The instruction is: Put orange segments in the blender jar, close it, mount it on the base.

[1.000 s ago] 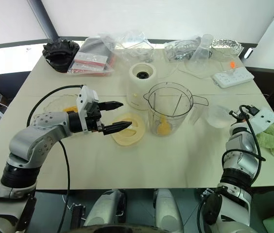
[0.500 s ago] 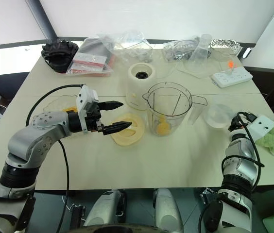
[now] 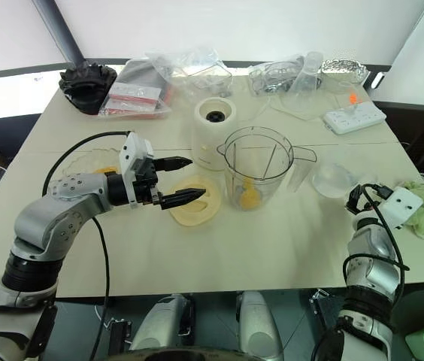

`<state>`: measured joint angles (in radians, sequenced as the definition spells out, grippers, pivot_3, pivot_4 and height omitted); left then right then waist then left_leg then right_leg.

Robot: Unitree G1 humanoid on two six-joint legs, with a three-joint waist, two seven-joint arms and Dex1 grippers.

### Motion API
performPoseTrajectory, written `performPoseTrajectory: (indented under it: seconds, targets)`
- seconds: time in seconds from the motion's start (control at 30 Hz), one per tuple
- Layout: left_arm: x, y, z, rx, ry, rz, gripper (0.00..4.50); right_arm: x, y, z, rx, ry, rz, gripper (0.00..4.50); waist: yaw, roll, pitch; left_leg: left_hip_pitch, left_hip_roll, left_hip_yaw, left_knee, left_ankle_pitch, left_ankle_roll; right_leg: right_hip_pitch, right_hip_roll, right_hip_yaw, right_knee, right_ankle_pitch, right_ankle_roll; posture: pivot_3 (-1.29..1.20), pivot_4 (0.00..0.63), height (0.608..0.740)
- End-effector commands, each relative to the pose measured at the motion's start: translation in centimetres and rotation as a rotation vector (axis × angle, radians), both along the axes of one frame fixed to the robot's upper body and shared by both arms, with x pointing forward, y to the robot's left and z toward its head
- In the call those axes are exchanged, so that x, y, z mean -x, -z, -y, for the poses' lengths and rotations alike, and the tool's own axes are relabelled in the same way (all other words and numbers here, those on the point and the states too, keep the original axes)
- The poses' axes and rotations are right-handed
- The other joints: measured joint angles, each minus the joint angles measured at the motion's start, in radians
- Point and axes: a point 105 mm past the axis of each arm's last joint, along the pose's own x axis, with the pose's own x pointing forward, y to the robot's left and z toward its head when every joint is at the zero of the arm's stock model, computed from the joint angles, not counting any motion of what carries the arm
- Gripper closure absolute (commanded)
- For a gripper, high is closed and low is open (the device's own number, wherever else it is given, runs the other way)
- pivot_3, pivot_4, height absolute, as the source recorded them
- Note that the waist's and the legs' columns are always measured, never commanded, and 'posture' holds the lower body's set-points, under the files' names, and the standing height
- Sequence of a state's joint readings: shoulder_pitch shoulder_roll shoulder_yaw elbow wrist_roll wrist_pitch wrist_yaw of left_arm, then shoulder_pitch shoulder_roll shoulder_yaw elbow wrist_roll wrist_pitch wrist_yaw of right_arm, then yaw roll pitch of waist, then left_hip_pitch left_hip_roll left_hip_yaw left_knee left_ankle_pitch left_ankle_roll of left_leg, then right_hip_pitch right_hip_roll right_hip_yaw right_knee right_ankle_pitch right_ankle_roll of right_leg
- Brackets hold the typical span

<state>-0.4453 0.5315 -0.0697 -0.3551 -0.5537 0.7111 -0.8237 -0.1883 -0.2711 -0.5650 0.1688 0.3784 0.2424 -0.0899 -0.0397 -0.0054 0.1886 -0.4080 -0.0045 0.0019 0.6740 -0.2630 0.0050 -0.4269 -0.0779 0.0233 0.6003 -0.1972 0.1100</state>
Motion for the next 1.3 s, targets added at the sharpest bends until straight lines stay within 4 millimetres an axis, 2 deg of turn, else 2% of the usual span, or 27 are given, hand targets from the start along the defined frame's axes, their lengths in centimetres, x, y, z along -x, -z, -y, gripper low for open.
performPoseTrajectory:
  seconds: [0.03,0.2,0.33,0.4,0.57,0.67,0.87,1.03,1.1,1.2,1.3]
  targets:
    - [0.3,-0.7,0.3,0.003,0.02,0.039,0.0,0.9,-2.8,-0.8,0.054,-0.032,0.066,0.04,0.001,0.0,0.0,0.0,0.0,0.0,0.0,0.0,0.0,0.0,0.0,0.0,0.0,0.0,0.0,0.0,0.15,0.74]
    - [-0.1,-0.8,0.1,0.001,0.017,0.036,0.0,4.4,-4.3,-2.5,0.104,-0.109,0.031,0.04,0.008,0.0,0.0,0.0,0.001,-0.001,-0.001,0.0,0.0,0.0,0.0,0.0,0.0,0.0,0.0,0.0,0.15,0.74]
    - [-0.3,-0.7,-0.1,0.004,0.016,0.03,0.0,6.0,-5.2,-4.6,0.1,-0.217,0.013,0.04,0.016,0.0,0.0,0.0,0.001,-0.001,-0.001,0.0,0.0,0.0,0.0,0.0,0.0,0.0,0.0,0.0,0.15,0.74]
    - [-0.3,-0.7,-0.1,0.003,0.019,0.028,0.0,6.2,-5.5,-5.3,0.1,-0.254,0.01,0.04,0.017,0.0,0.0,0.0,0.001,-0.001,-0.001,0.0,0.0,0.0,0.0,0.0,0.0,0.0,0.0,0.0,0.15,0.74]
    - [-0.3,-0.2,-0.1,-0.029,0.045,0.036,0.0,7.0,-7.1,-9.8,0.137,-0.511,0.005,0.04,0.027,0.0,0.0,0.0,0.001,-0.001,-0.001,0.0,0.0,0.0,-0.001,-0.001,-0.001,-0.001,0.0,0.0,0.15,0.74]
    - [-1.1,0.1,-0.9,-0.094,0.053,0.072,0.0,6.7,-7.7,-9.9,0.185,-0.551,-0.001,0.04,0.027,0.0,0.0,-0.001,0.001,-0.001,-0.001,0.0,0.0,0.0,-0.001,-0.001,-0.002,-0.001,-0.001,0.0,0.15,0.74]
    - [-1.8,0.9,-1.8,-0.282,0.236,0.12,0.0,6.5,-7.4,-13.0,0.142,-0.701,0.0,0.04,0.03,-0.001,-0.001,-0.001,0.001,-0.001,-0.002,0.0,0.0,-0.001,-0.001,-0.002,-0.004,-0.001,-0.001,0.0,0.15,0.74]
    - [-3.5,1.5,-3.2,-0.432,0.417,0.061,0.0,8.0,-6.6,-16.4,0.133,-0.916,-0.058,0.04,0.032,-0.001,-0.001,-0.002,0.0,0.0,-0.004,0.0,0.0,-0.002,-0.002,-0.002,-0.005,-0.001,-0.001,0.0,0.15,0.74]
    - [-4.8,1.8,-3.4,-0.49,0.448,0.068,0.0,8.6,-6.5,-17.0,0.14,-0.96,-0.076,0.04,0.035,-0.002,-0.001,-0.002,0.0,0.0,-0.005,0.0,0.0,-0.002,-0.002,-0.002,-0.005,-0.001,-0.001,0.0,0.15,0.74]
    - [-6.1,2.4,-2.8,-0.54,0.495,0.042,0.0,8.6,-6.6,-16.7,0.162,-0.935,-0.074,0.04,0.036,-0.004,0.0,-0.002,-0.002,0.001,-0.004,0.0,0.0,-0.001,-0.002,-0.002,-0.005,-0.001,-0.001,0.0,0.15,0.74]
    - [-7.2,4.0,-1.4,-0.621,0.521,0.048,0.0,8.6,-6.8,-16.3,0.159,-0.884,-0.053,0.04,0.045,-0.005,0.0,-0.002,-0.002,0.002,-0.004,0.0,0.0,-0.001,-0.002,-0.001,-0.006,-0.001,-0.001,0.0,0.15,0.74]
